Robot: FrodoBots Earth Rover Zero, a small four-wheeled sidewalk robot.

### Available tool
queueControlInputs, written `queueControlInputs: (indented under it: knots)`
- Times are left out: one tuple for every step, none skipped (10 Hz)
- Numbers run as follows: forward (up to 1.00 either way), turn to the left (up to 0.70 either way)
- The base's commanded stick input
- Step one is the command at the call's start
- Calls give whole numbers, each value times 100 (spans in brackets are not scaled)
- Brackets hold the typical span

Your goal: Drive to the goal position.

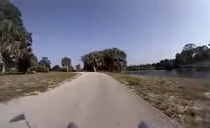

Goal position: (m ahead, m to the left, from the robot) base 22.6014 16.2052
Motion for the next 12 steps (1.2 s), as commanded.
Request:
queueControlInputs:
  knots:
    - [100, 2]
    - [100, 2]
    - [100, 2]
    - [100, 2]
    - [100, 2]
    - [100, 2]
    - [100, 2]
    - [100, 2]
    - [100, 2]
    - [100, 2]
    - [100, 2]
    - [100, 2]
